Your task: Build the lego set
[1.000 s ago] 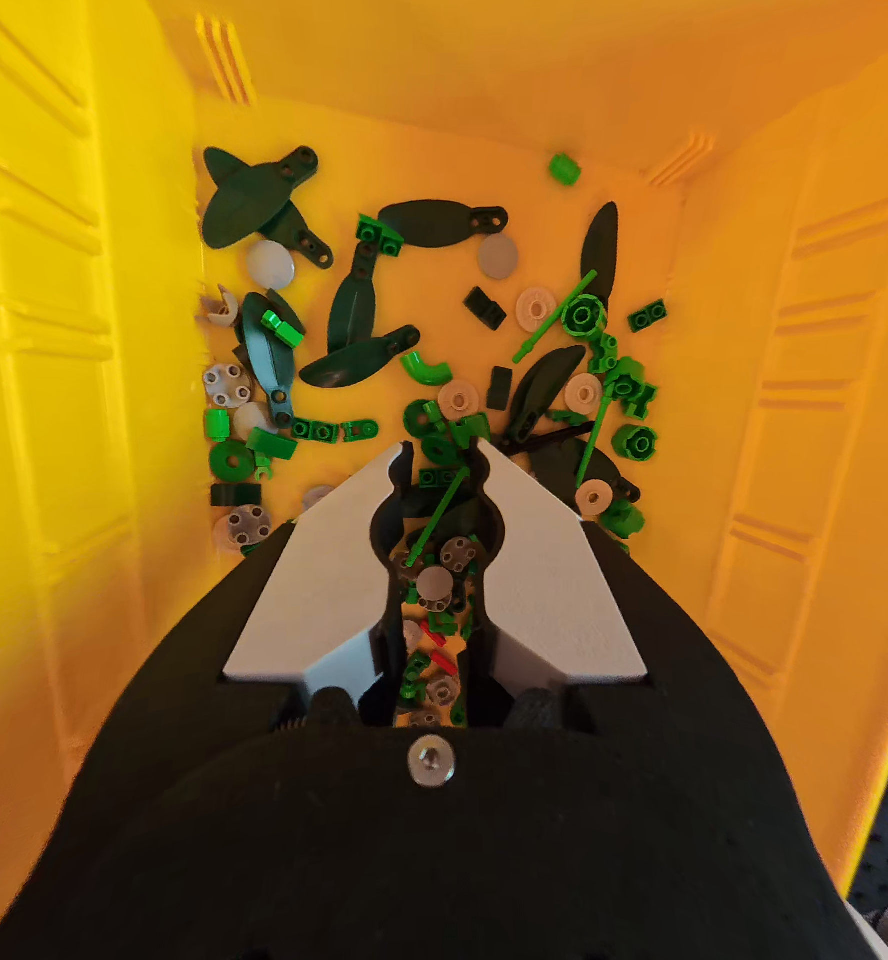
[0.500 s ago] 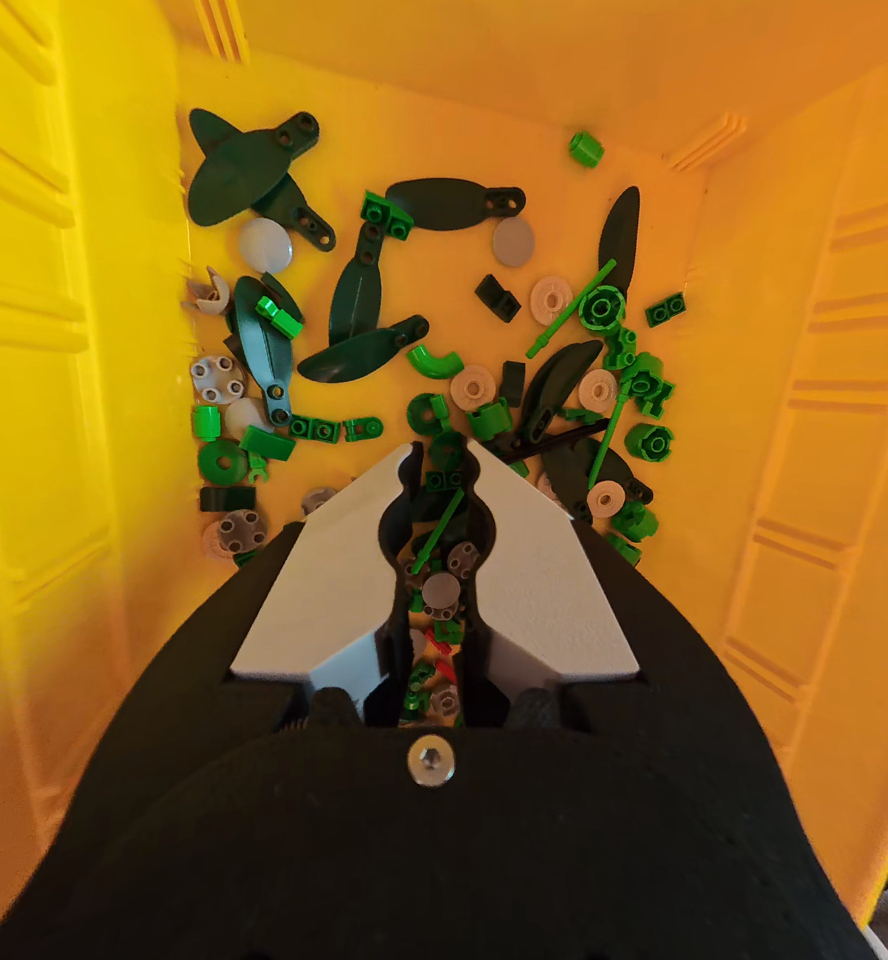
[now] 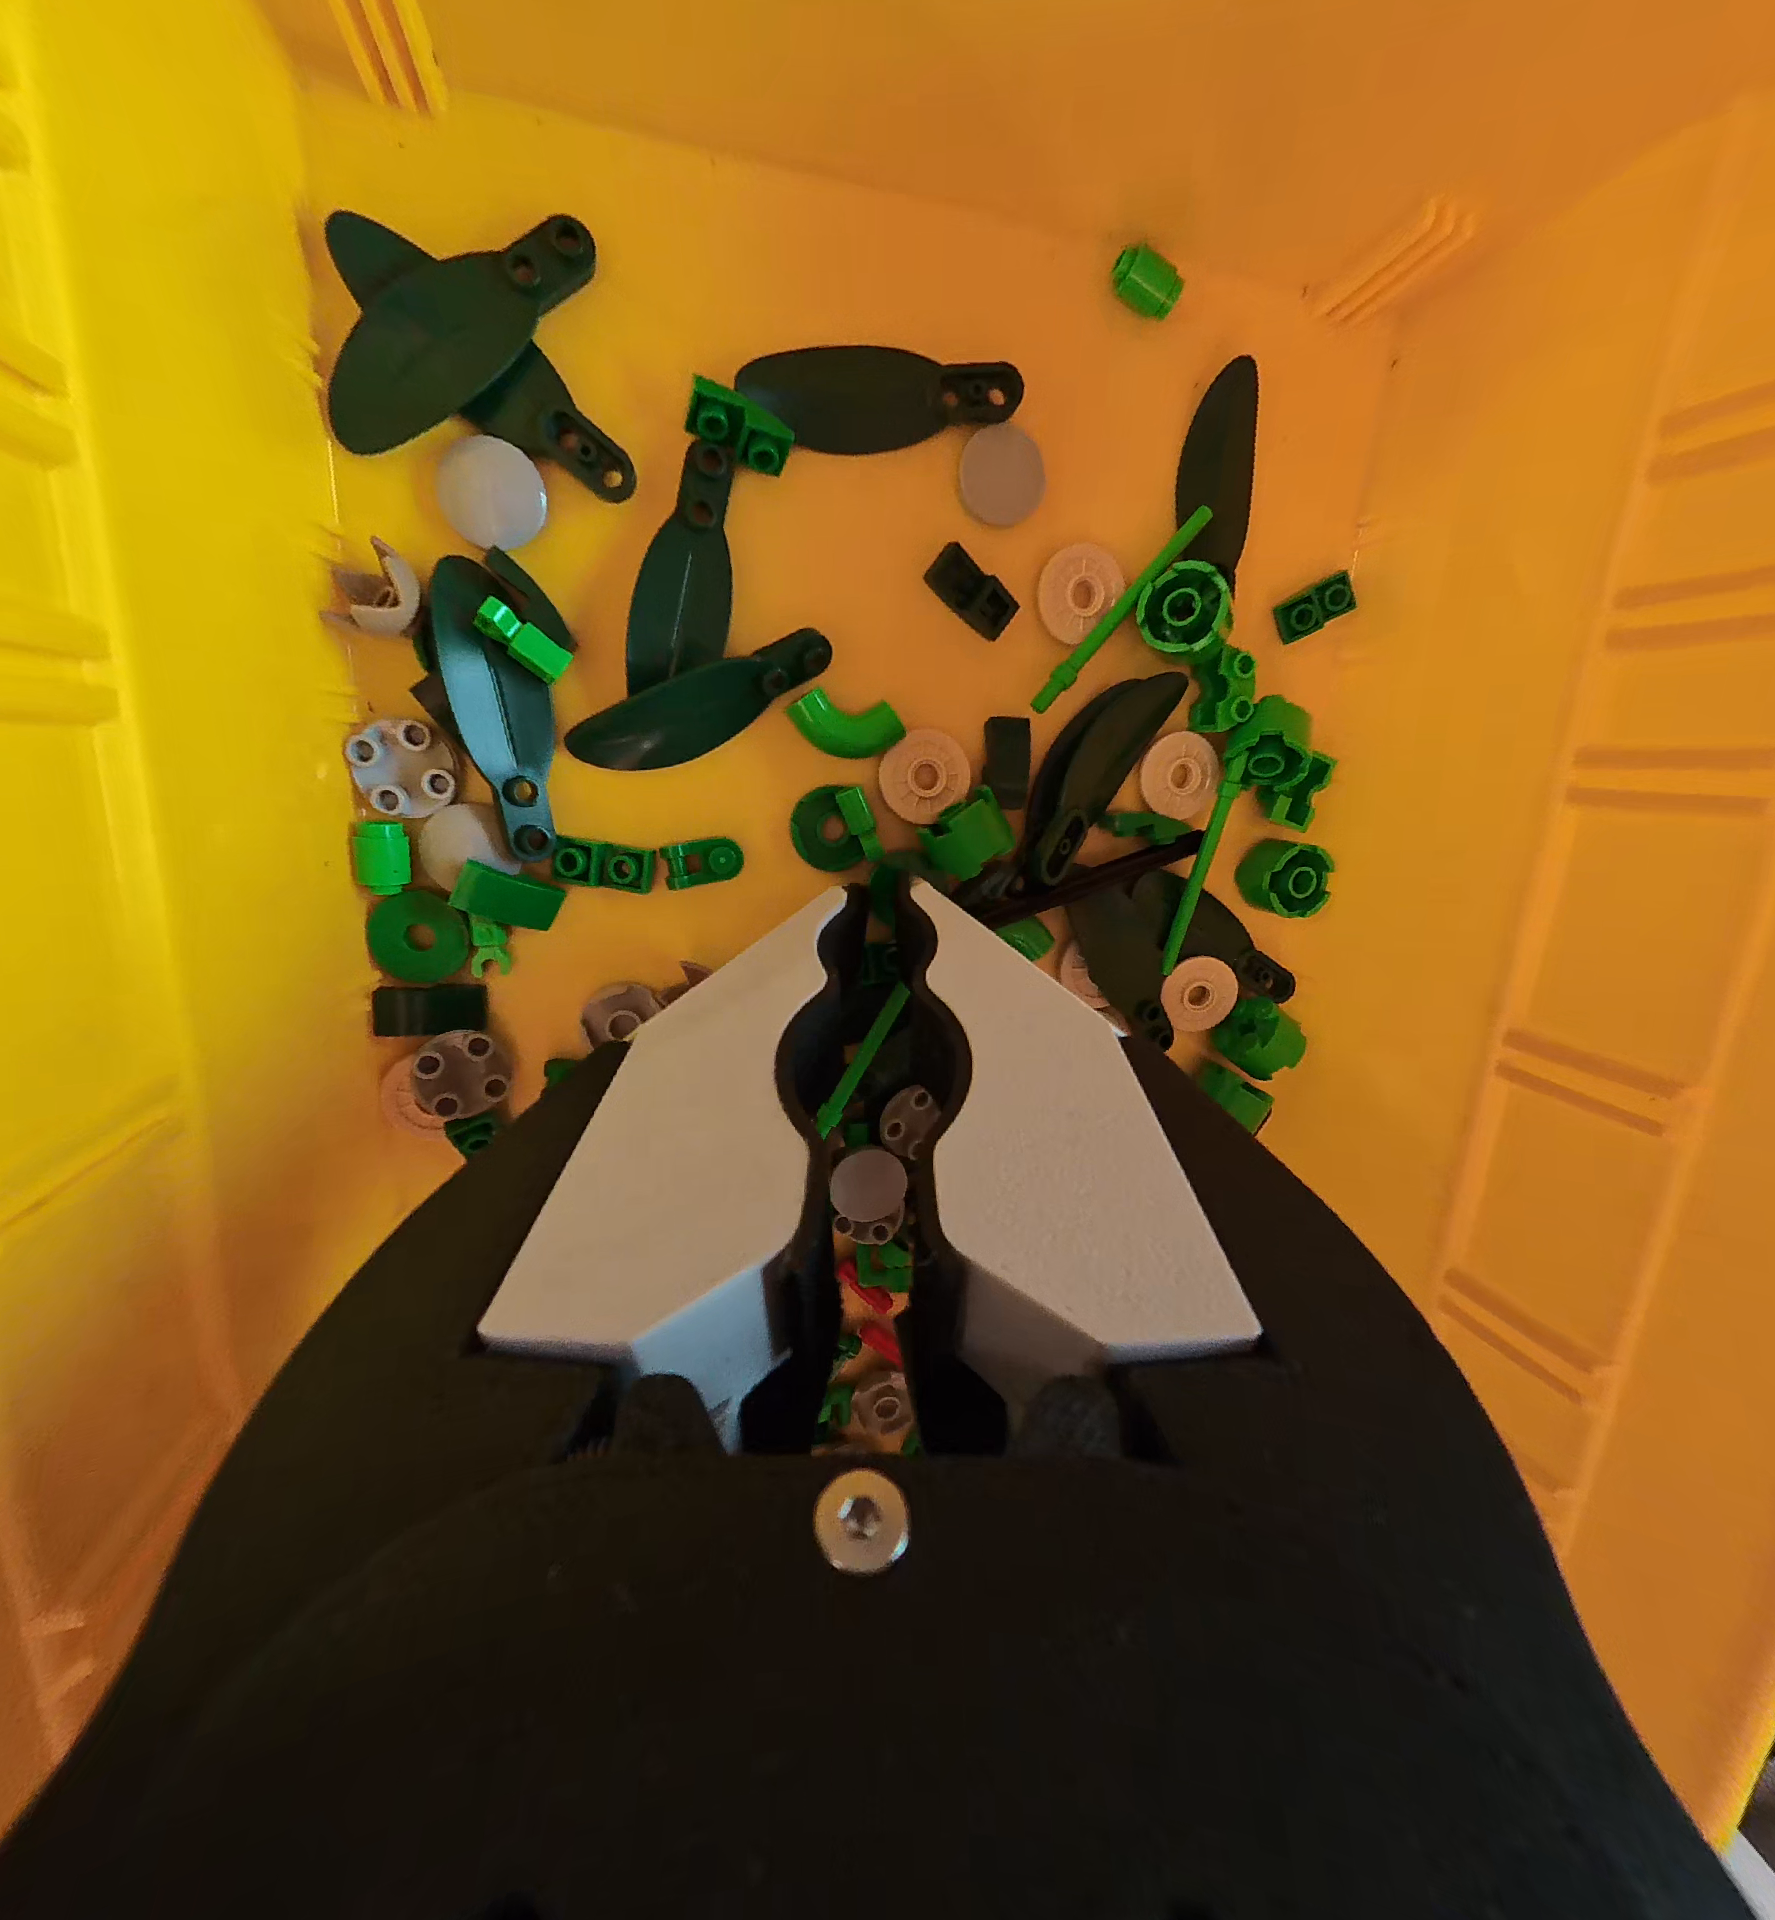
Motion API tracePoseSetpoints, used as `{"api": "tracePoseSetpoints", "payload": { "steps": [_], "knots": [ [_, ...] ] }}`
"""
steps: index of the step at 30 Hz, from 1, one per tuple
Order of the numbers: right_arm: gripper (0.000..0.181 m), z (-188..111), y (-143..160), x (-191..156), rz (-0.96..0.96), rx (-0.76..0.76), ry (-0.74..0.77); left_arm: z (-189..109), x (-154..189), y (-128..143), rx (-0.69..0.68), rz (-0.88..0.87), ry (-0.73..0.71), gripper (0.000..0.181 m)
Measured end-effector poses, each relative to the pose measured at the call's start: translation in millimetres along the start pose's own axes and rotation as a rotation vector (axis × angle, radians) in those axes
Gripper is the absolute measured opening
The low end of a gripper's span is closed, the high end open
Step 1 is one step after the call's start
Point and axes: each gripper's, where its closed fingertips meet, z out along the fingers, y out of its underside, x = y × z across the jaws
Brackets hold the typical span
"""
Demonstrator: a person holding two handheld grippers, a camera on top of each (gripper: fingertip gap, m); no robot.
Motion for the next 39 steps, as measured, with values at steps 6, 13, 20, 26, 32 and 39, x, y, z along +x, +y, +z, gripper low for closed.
{"api": "tracePoseSetpoints", "payload": {
  "steps": [6,13,20,26,32,39],
  "knots": [
    [0.005,3.1,2.8,-0.8,-0.008,-0.016,-0.002,-0.1,0.0,0.4,-0.006,0.008,-0.007,0.003],
    [0.005,5.6,5.4,-1.3,-0.008,-0.026,-0.007,-0.3,-0.8,0.9,-0.006,0.002,-0.008,0.003],
    [0.005,6.8,6.7,-1.8,-0.008,-0.032,-0.012,-1.3,-1.4,1.3,-0.004,0.002,-0.013,0.003],
    [0.006,9.4,10.1,-3.6,-0.017,-0.051,-0.022,-12.4,1.0,-1.3,0.029,-0.015,-0.009,0.003],
    [0.006,13.7,14.7,-4.9,-0.028,-0.082,-0.018,-35.3,24.8,-7.6,0.107,-0.065,0.133,0.0],
    [0.007,17.1,19.1,-6.2,-0.033,-0.101,-0.027,-34.5,7.2,-1.1,0.088,-0.023,0.023,0.0]
  ]
}}
